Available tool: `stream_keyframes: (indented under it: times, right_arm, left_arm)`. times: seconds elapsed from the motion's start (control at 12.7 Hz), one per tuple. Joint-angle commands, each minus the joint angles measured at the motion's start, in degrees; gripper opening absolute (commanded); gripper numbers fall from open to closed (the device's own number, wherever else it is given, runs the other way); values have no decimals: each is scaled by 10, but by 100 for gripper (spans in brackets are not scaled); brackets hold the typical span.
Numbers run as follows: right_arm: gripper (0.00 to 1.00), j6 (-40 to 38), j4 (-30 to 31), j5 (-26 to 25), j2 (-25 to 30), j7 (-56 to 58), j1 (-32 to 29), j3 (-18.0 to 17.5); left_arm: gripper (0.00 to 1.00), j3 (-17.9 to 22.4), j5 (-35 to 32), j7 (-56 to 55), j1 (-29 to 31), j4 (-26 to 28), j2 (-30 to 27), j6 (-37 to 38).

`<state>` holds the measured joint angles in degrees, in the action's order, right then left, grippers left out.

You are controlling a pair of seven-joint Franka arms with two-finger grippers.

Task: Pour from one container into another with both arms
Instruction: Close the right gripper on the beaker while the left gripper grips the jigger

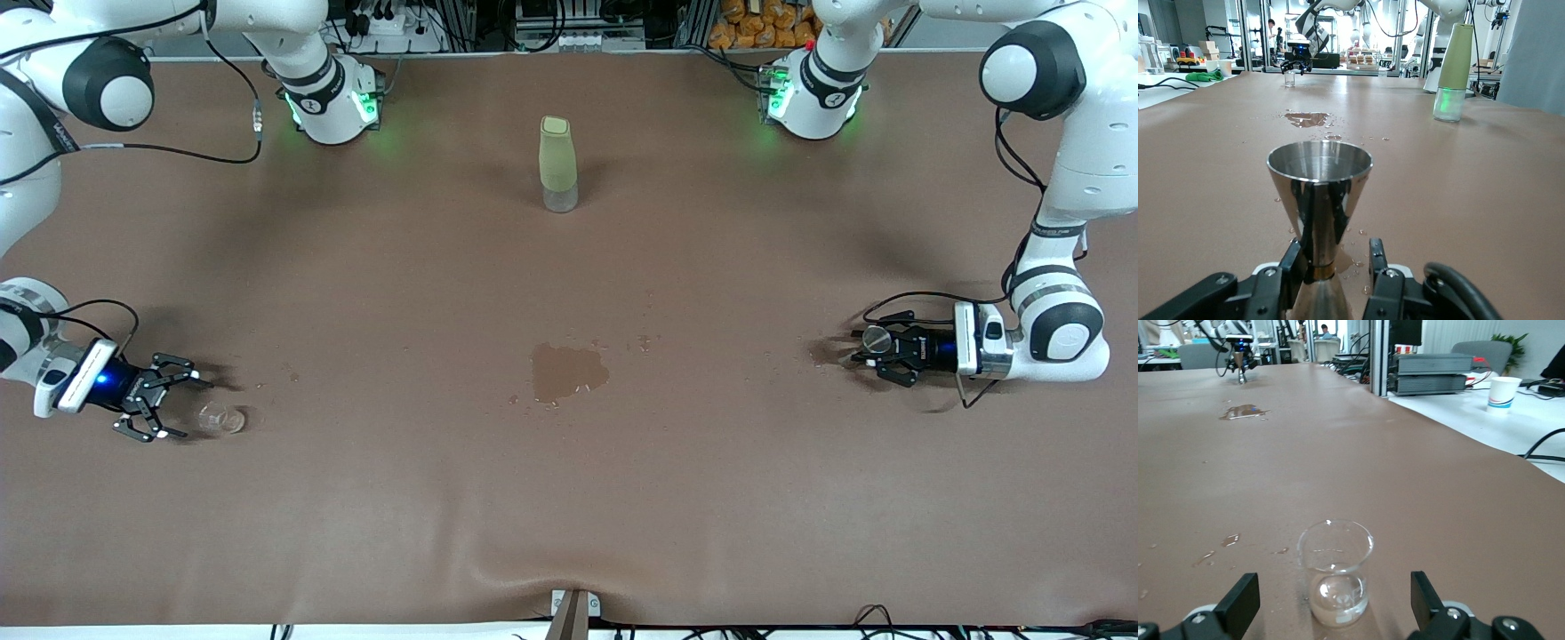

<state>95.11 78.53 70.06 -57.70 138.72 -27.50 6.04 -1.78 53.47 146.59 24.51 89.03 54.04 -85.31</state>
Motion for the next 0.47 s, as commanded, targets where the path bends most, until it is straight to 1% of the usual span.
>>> stream_keyframes:
  times: [0.0,0.16,0.32,0.39]
  right_arm:
    - [100,2,-18,28,-22,5,-6,-9]
    - [100,2,-18,47,-32,6,-4,-9]
    - [100,12,-17,58,-37,8,0,-9]
    - [100,14,-17,59,-37,8,5,-9]
  left_arm:
    - [45,2,-5,-9,-1,-2,-3,5]
    - [44,2,-2,-11,0,-3,-3,5]
    - [21,2,-1,-11,0,-4,-2,5]
    - [12,2,0,-10,2,-4,-1,5]
